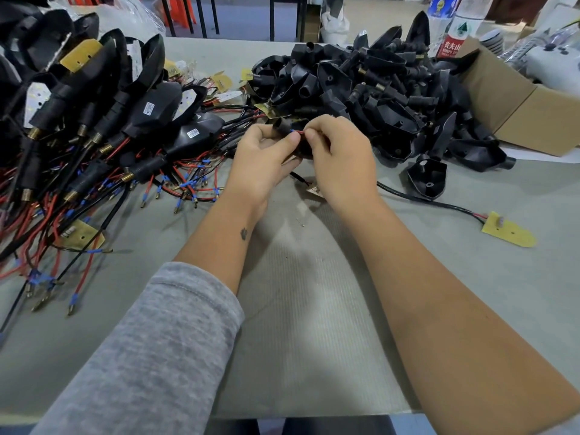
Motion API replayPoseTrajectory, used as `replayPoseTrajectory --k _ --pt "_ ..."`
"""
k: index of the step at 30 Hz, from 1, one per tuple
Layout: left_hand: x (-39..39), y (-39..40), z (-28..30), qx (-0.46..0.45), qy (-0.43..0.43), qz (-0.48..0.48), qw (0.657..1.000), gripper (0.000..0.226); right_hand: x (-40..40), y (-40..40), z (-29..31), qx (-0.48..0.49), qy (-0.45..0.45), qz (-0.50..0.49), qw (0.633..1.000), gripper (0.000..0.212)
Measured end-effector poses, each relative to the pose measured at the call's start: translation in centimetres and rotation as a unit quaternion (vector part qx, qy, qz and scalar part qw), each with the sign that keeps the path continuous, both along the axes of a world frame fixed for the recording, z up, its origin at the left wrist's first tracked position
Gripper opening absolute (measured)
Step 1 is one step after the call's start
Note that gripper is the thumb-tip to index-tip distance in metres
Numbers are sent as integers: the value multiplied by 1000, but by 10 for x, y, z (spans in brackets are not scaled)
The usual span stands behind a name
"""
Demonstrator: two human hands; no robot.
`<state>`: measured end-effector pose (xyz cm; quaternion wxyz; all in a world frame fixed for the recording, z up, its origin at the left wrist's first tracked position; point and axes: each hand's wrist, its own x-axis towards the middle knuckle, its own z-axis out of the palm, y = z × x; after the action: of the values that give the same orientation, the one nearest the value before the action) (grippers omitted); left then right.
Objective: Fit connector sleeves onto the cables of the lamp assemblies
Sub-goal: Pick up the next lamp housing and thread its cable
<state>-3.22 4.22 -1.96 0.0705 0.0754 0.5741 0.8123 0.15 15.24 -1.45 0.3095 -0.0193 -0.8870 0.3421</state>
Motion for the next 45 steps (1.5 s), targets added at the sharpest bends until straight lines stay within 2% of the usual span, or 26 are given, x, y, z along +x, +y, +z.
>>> replayPoseTrajectory --k 4,6,9,14,18,22,27,30,33,38,41,43,45 --pt "3 3 0 1 6 -57 998 11 -1 -3 -1 -67 15 4 998 15" --pt "5 4 1 5 6 -88 996 13 -1 -5 -3 -69 31 8 997 9" --pt "4 3 1 -7 -13 -97 995 14 0 -5 -3 -66 53 17 996 18" --pt "5 4 4 28 -50 -101 993 25 1 -5 -3 -41 12 46 998 21" --pt "6 5 4 -23 1 -39 999 26 3 -8 -2 25 -21 67 997 33" --pt "6 5 4 -71 36 3 997 29 1 -6 -6 188 -18 -52 981 33" --pt "1 -9 9 -24 3 106 994 35 -1 9 -7 203 -72 -93 972 36" --pt "-5 -21 12 64 -19 169 983 33 -1 16 -7 203 -121 -98 967 37" --pt "-5 -21 13 116 -2 175 978 35 -1 17 -8 186 -135 -88 969 35" --pt "0 -4 9 -15 -17 76 997 30 1 12 -7 151 -104 -63 981 36" --pt "5 5 6 -84 29 25 996 18 2 8 -5 171 -63 -28 983 32" --pt "7 6 5 -96 71 22 993 18 3 6 -4 177 -50 -16 983 34" --pt "6 2 7 -73 80 41 993 18 3 5 -5 171 -54 -9 984 36"
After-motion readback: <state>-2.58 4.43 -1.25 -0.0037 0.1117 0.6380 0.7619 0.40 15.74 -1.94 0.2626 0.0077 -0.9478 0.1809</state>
